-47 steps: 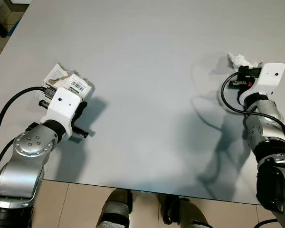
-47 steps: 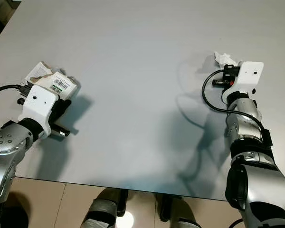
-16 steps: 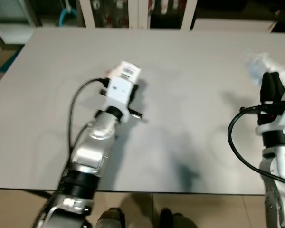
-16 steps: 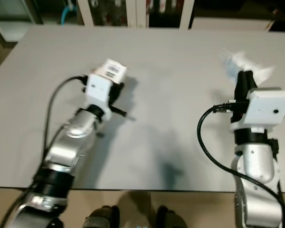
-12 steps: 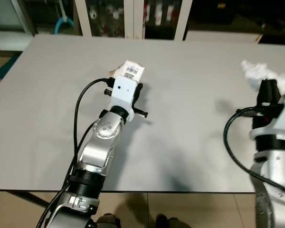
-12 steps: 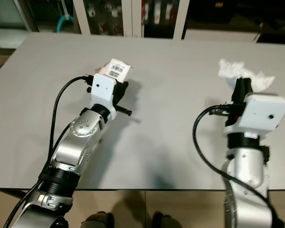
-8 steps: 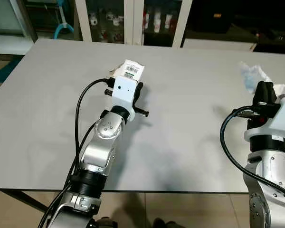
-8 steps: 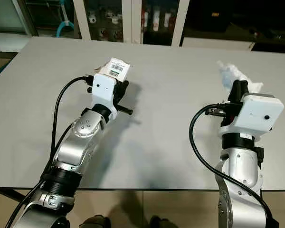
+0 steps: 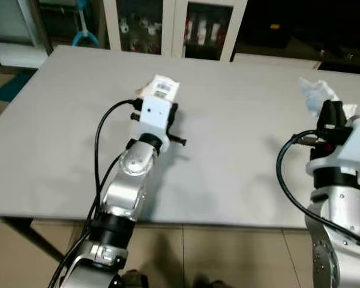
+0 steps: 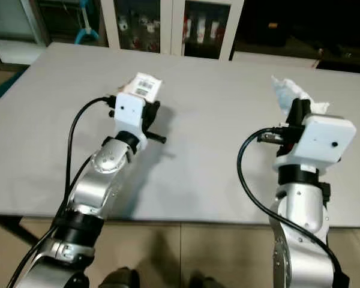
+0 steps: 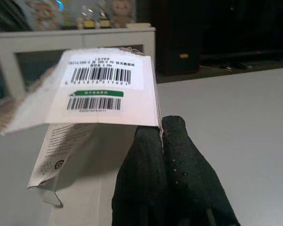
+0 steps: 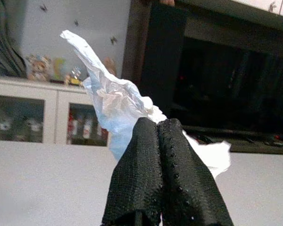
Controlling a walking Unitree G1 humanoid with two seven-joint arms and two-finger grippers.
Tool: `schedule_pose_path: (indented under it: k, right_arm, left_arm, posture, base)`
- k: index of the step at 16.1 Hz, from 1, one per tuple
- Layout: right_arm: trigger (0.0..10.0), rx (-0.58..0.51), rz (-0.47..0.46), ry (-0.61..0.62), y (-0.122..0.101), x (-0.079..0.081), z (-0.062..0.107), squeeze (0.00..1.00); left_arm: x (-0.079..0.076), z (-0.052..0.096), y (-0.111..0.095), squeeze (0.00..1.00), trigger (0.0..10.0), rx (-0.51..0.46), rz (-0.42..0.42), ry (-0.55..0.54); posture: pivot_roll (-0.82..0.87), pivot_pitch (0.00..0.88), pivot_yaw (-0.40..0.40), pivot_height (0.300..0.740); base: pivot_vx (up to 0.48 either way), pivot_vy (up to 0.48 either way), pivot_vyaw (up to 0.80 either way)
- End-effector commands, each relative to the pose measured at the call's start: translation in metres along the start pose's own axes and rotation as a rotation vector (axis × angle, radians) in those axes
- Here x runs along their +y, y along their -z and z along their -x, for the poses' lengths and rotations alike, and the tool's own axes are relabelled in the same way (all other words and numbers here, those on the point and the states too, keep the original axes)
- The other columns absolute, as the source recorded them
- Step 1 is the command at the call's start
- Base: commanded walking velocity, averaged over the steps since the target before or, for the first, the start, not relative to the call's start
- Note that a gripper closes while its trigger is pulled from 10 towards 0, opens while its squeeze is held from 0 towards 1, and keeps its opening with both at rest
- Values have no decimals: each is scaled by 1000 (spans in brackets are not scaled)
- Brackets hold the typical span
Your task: Picking trash to rubbish bin
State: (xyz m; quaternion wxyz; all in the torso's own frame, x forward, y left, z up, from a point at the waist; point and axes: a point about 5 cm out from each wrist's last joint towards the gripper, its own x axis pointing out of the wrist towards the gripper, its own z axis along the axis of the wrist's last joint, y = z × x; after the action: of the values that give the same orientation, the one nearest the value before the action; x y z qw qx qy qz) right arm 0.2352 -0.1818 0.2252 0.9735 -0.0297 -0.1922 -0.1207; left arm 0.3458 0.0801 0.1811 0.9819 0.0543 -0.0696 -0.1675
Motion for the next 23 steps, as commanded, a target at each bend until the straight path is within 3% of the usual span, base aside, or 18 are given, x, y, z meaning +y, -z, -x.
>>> schedule_pose_path:
  k: [1, 13, 21, 23]
  right_arm:
    - [0, 5, 14, 16, -1, -2, 0, 0]
    - [0, 7, 5, 27, 0, -1, -4, 0]
    - [0, 11, -9, 13, 3, 2, -9, 0]
    - [0, 16, -11, 3, 4, 4, -10, 0]
  left_arm:
    - [-3, -3, -4, 0, 0, -15, -6, 4]
    - [1, -8, -4, 0, 0, -5, -8, -11]
    - [7, -8, -4, 0, 0, -13, 4, -53]
    - [7, -9, -6, 0, 0, -16, 10, -59]
  posture:
    - [140, 54, -69, 740]
    - [141, 54, -68, 740]
    - [162, 52, -82, 740]
    - [164, 50, -83, 740]
  base:
    - [-270, 0, 0]
    - [-275, 0, 0]
    - [0, 0, 0]
    - [0, 0, 691]
